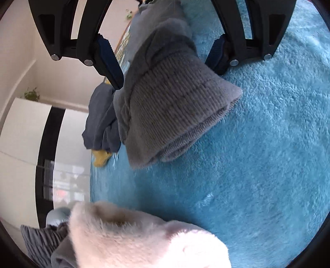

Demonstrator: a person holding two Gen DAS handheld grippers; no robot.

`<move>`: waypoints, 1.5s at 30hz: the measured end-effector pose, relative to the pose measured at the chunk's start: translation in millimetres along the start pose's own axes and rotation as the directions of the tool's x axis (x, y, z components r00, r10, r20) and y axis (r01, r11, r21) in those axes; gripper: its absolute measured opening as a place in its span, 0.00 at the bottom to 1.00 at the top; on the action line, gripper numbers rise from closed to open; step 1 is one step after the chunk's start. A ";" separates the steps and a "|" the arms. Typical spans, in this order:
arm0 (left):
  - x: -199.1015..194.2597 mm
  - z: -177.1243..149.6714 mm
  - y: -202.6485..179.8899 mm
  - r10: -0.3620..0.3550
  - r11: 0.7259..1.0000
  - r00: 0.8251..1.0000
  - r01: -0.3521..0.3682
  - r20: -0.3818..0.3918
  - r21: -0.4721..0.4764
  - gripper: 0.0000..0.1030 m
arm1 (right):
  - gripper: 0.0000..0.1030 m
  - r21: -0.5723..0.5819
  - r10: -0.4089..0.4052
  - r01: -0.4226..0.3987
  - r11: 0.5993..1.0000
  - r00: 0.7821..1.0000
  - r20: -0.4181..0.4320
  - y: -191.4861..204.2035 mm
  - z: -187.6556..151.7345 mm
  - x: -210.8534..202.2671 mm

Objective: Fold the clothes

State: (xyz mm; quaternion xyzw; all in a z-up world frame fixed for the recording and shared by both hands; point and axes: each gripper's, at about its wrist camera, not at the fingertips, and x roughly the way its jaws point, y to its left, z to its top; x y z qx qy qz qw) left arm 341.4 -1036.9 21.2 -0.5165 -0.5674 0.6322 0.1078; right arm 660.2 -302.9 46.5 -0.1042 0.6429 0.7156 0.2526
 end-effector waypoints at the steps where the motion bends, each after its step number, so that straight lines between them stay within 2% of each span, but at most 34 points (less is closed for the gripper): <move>1: 0.1 -2.1 -2.5 0.006 1.000 1.000 -0.006 0.018 0.018 0.75 | 0.16 0.002 0.001 -0.001 1.000 1.000 0.000 -0.6 0.0 -0.4; 4: 0.4 -7.6 -13.8 0.051 0.995 0.996 -0.057 0.067 0.084 0.71 | 0.16 0.008 0.005 -0.005 1.000 1.000 0.001 -1.8 -0.9 0.1; 6: -1.2 -7.6 -21.3 0.076 0.987 0.992 -0.089 0.101 0.131 0.58 | 0.16 0.007 0.005 -0.005 1.000 1.000 -0.003 -2.1 -0.6 -0.3; 7: -1.9 -7.4 -25.0 0.087 0.982 0.989 -0.104 0.117 0.156 0.55 | 0.16 0.006 0.004 -0.004 1.000 1.000 -0.006 -2.2 -0.5 -0.7; 9: -2.3 -5.8 -34.9 0.102 0.967 0.984 -0.133 0.146 0.218 0.36 | 0.17 0.002 0.002 -0.002 1.000 1.000 -0.010 -2.6 -0.1 -1.5; 10: -2.3 -2.8 -40.4 0.108 0.956 0.981 -0.146 0.161 0.253 0.35 | 0.17 0.000 0.002 -0.002 1.000 1.000 -0.012 -2.9 0.0 -1.8; 12: -4.4 10.9 -50.7 0.107 0.933 0.977 -0.162 0.183 0.323 0.26 | 0.17 0.003 0.004 -0.004 1.000 1.000 -0.015 -4.2 0.3 -2.1; 14: -16.2 5.3 -61.7 0.030 0.910 0.984 -0.100 0.177 0.403 0.23 | 0.17 0.006 0.003 -0.002 1.000 1.000 -0.016 -4.1 0.4 -2.3; 16: -35.2 -5.4 -73.8 -0.101 0.863 0.982 0.008 0.157 0.505 0.23 | 0.17 0.003 -0.001 0.001 1.000 1.000 -0.017 -3.2 0.3 -3.1; 18: -51.2 -9.9 -74.7 -0.147 0.828 0.979 0.045 0.140 0.559 0.23 | 0.17 -0.010 -0.005 0.005 1.000 1.000 -0.019 -1.7 0.0 -5.0; 19: -52.6 -6.7 -66.0 -0.121 0.834 0.982 0.022 0.143 0.551 0.23 | 0.17 -0.015 -0.007 0.007 1.000 1.000 -0.019 -1.0 0.0 -5.9; 21: -44.1 5.9 -43.8 -0.020 0.858 0.989 -0.059 0.148 0.509 0.23 | 0.17 -0.017 -0.006 0.005 1.000 1.000 -0.019 -3.3 -0.3 -5.9; 22: -36.8 15.5 -26.6 0.036 0.886 0.989 -0.097 0.141 0.454 0.23 | 0.17 -0.013 -0.003 0.002 1.000 1.000 -0.017 -4.9 -0.3 -5.3; 23: -30.1 23.7 -8.7 0.057 0.919 0.992 -0.096 0.113 0.383 0.23 | 0.17 -0.008 -0.002 0.002 1.000 1.000 -0.015 -5.5 -0.2 -4.8; 24: -26.3 28.4 3.4 0.046 0.939 0.995 -0.073 0.089 0.336 0.23 | 0.17 -0.007 -0.006 0.006 1.000 1.000 -0.015 -4.1 0.0 -4.6; 25: -25.6 30.4 9.8 0.035 0.947 0.996 -0.059 0.080 0.316 0.23 | 0.17 -0.010 -0.011 0.011 1.000 1.000 -0.014 -1.6 0.1 -5.0; 26: -25.0 31.9 13.6 0.030 0.951 0.997 -0.052 0.074 0.305 0.24 | 0.17 -0.034 -0.022 0.022 0.999 1.000 -0.005 5.7 -0.2 -7.5; 28: -25.2 31.9 6.3 0.049 0.939 0.996 -0.074 0.081 0.335 0.24 | 0.16 -0.086 -0.041 0.042 0.995 0.999 0.014 21.9 -1.2 -13.0; 31: -27.0 28.4 -3.1 0.066 0.917 0.993 -0.099 0.098 0.386 0.25 | 0.16 -0.241 -0.043 0.058 0.969 0.997 0.067 69.5 -11.8 -26.4; 33: -24.1 27.0 -1.8 0.074 0.914 0.993 -0.105 0.094 0.391 0.26 | 0.16 -0.395 -0.055 0.091 0.914 0.993 0.102 115.4 -31.9 -33.8; 35: -17.7 24.8 -5.4 0.079 0.912 0.993 -0.109 0.093 0.395 0.27 | 0.16 -0.554 -0.065 0.127 0.823 0.989 0.131 160.2 -62.0 -37.3; 36: -14.3 23.9 -7.5 0.080 0.912 0.993 -0.110 0.092 0.396 0.27 | 0.16 -0.644 -0.064 0.141 0.752 0.988 0.142 187.6 -84.0 -37.6; 37: -12.8 24.7 -6.5 0.078 0.914 0.993 -0.105 0.086 0.391 0.27 | 0.16 -0.693 -0.063 0.148 0.706 0.987 0.146 202.3 -97.8 -36.7; 39: -9.1 26.7 -4.7 0.071 0.921 0.995 -0.091 0.068 0.378 0.29 | 0.16 -0.811 -0.069 0.165 0.562 0.986 0.153 238.3 -145.5 -26.2; 42: -13.1 28.4 3.2 0.059 0.930 0.997 -0.070 0.041 0.361 0.29 | 0.16 -0.922 -0.102 0.167 0.350 0.985 0.140 265.6 -218.7 3.2; 45: -18.0 27.6 6.8 0.051 0.929 0.998 -0.056 0.025 0.366 0.29 | 0.16 -0.974 -0.148 0.158 0.162 0.980 0.135 266.3 -286.4 38.6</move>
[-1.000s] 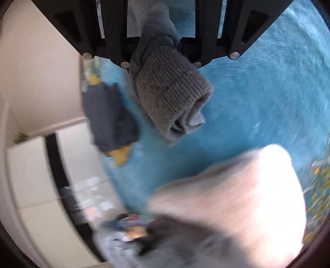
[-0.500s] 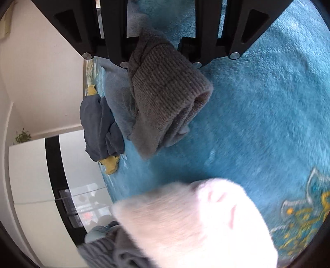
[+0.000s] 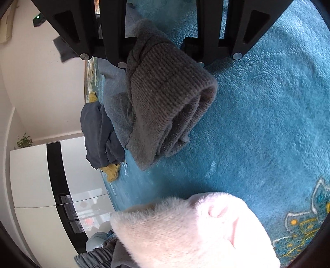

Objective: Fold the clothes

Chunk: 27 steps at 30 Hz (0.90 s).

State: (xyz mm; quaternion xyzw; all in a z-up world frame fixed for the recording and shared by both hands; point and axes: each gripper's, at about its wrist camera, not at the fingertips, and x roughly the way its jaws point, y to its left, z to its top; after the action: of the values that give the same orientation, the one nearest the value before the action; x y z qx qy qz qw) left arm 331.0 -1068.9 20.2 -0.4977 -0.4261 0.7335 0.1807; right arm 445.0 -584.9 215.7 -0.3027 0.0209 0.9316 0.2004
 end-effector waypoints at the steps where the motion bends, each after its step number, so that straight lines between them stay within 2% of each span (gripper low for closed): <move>1: 3.0 0.7 -0.5 -0.005 1.000 1.000 0.005 -0.005 -0.001 0.29 | 0.16 -0.030 0.013 -0.013 0.999 1.000 -0.021 17.6 -6.3 9.2; 3: 5.0 1.5 0.2 -0.017 1.000 1.000 0.017 -0.014 -0.004 0.29 | 0.16 -0.078 0.050 -0.056 0.995 0.996 -0.078 56.4 -23.4 29.1; 7: 6.4 2.0 1.9 -0.035 0.999 0.999 0.035 -0.027 -0.003 0.29 | 0.16 -0.117 0.092 -0.110 0.987 0.984 -0.153 103.9 -53.0 47.0; 10: 7.2 2.5 2.2 -0.043 0.999 0.998 0.043 -0.034 -0.003 0.30 | 0.17 -0.146 0.062 -0.090 0.985 0.980 -0.191 125.1 -70.3 57.2; 13: 10.2 3.6 2.3 -0.057 0.998 0.997 0.057 -0.043 -0.005 0.30 | 0.23 -0.187 0.051 -0.092 0.978 0.975 -0.215 136.8 -79.8 60.1; 15: 10.6 3.2 3.1 -0.065 0.998 0.997 0.065 -0.044 -0.007 0.30 | 0.33 -0.208 0.065 -0.114 0.971 0.971 -0.232 143.3 -84.2 60.7; 17: 11.1 3.1 3.0 -0.069 0.998 0.997 0.069 -0.046 -0.008 0.30 | 0.48 -0.175 0.145 -0.189 0.966 0.961 -0.236 139.8 -82.6 52.0; 19: 12.0 2.8 1.7 -0.070 0.998 0.996 0.070 -0.047 -0.003 0.30 | 0.48 -0.105 0.234 -0.263 0.959 0.944 -0.232 131.1 -78.8 45.4; 24: 12.8 1.7 -1.5 -0.061 0.998 0.997 0.062 -0.045 0.017 0.30 | 0.49 0.085 0.249 -0.237 0.968 0.950 -0.189 97.4 -66.1 46.3; 27: 16.0 2.2 -3.5 -0.060 0.998 0.997 0.062 -0.050 0.025 0.30 | 0.49 0.133 0.218 -0.191 0.972 0.949 -0.229 97.2 -57.8 61.9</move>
State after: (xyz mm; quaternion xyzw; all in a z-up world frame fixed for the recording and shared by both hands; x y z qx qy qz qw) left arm 321.5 -1056.8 14.1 -0.5000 -0.4268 0.7207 0.2200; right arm 394.0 -661.1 125.1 -0.3987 0.1276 0.9009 0.1148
